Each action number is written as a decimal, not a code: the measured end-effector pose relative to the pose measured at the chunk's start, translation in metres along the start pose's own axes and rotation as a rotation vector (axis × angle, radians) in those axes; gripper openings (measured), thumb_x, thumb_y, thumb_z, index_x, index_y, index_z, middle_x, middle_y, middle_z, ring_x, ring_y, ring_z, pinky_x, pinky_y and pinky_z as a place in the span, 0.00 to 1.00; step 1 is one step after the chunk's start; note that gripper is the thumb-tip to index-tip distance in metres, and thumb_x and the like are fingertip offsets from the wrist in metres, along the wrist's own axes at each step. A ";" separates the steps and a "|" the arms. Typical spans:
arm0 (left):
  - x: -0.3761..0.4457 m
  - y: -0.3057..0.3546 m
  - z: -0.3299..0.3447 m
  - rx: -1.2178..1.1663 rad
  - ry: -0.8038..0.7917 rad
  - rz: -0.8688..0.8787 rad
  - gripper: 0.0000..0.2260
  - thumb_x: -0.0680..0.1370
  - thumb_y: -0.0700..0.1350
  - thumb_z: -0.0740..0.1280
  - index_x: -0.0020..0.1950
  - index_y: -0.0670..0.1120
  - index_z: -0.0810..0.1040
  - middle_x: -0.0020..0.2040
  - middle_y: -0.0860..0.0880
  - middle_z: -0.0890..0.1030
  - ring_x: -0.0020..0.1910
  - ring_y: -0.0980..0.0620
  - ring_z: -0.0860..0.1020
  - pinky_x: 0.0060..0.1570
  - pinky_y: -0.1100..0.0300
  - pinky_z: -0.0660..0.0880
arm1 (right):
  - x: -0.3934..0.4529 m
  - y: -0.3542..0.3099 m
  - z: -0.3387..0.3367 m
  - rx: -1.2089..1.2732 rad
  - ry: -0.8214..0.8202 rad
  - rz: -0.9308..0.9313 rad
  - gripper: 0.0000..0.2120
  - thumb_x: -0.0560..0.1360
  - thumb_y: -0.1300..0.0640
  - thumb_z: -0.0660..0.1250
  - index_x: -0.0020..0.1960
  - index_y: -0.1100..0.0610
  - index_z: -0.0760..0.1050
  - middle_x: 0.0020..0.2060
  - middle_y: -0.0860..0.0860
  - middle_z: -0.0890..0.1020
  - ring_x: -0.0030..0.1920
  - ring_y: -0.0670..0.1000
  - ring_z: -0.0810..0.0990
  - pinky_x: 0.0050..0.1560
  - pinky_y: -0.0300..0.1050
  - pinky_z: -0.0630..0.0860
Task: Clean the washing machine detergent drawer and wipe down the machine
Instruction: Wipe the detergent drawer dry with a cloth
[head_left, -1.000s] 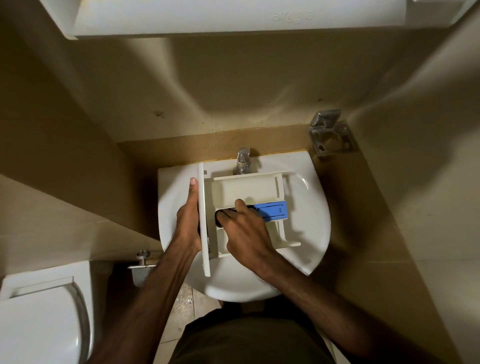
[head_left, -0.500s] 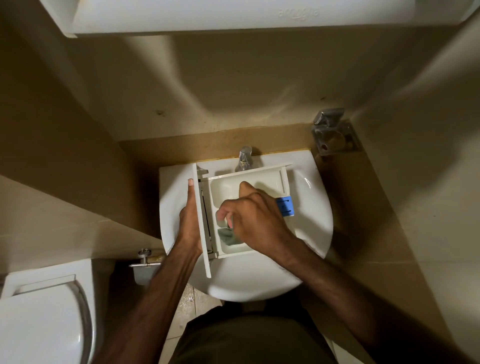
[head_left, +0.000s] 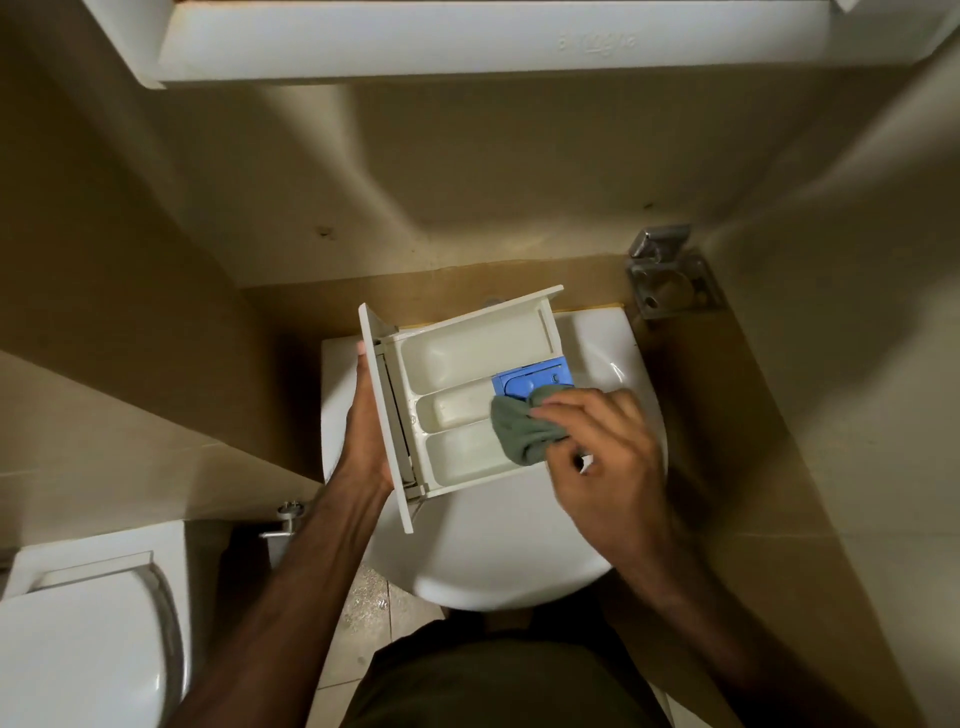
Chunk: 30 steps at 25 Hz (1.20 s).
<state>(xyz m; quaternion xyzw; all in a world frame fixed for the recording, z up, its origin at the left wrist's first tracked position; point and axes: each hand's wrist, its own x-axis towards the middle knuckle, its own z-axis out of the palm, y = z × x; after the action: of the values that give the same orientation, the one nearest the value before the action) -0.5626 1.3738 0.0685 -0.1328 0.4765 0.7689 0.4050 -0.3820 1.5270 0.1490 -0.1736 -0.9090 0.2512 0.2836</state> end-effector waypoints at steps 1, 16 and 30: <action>-0.003 0.001 0.003 -0.005 -0.026 -0.007 0.24 0.86 0.63 0.53 0.60 0.49 0.82 0.49 0.46 0.87 0.46 0.46 0.86 0.42 0.51 0.84 | -0.004 -0.001 0.005 -0.063 -0.060 -0.065 0.18 0.70 0.71 0.68 0.55 0.58 0.86 0.54 0.52 0.84 0.50 0.57 0.80 0.46 0.49 0.80; 0.007 -0.007 0.014 0.072 -0.007 0.016 0.42 0.70 0.79 0.64 0.73 0.51 0.78 0.73 0.38 0.77 0.70 0.33 0.76 0.71 0.30 0.69 | -0.009 -0.005 0.052 -0.513 -0.425 0.167 0.13 0.57 0.60 0.82 0.37 0.56 0.81 0.33 0.52 0.83 0.32 0.54 0.82 0.27 0.41 0.73; -0.014 -0.004 0.020 0.038 0.007 0.031 0.30 0.88 0.58 0.50 0.44 0.49 0.87 0.37 0.47 0.85 0.34 0.51 0.85 0.33 0.61 0.81 | -0.021 -0.035 0.054 0.308 -0.549 0.202 0.11 0.80 0.58 0.66 0.59 0.49 0.83 0.49 0.46 0.87 0.49 0.49 0.81 0.57 0.50 0.75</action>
<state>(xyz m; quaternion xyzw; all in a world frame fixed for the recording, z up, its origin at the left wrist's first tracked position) -0.5471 1.3846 0.0846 -0.1207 0.4944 0.7654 0.3939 -0.4041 1.4697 0.1205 -0.1440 -0.8810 0.4499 0.0247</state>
